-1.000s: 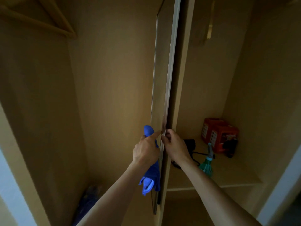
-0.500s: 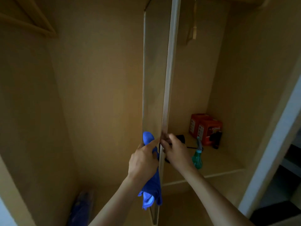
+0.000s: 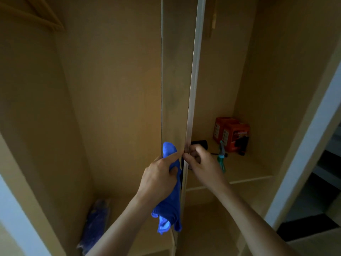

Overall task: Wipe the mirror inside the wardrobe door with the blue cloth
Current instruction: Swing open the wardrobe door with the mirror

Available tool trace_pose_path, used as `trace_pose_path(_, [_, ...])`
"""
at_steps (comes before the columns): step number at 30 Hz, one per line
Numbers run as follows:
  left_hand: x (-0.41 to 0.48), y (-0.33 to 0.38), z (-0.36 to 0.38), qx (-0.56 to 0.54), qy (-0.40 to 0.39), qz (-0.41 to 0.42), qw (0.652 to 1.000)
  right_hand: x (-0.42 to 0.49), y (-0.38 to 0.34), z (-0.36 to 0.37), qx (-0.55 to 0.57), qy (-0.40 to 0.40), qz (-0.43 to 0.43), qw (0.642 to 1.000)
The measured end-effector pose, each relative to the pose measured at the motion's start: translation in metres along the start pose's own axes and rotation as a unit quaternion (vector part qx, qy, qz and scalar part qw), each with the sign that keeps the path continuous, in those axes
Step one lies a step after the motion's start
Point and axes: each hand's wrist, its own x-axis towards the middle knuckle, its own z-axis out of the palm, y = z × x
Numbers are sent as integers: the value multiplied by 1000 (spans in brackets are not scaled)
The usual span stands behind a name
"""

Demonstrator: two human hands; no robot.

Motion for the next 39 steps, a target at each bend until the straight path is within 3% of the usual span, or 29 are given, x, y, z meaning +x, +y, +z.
trace_pose_path(25, [-72, 55, 33, 8, 47, -65, 997, -58, 9, -48, 7, -76, -40, 996])
trace_pose_path(39, [-44, 67, 59, -47, 6, -43, 998, -43, 47, -69, 25, -57, -15, 998])
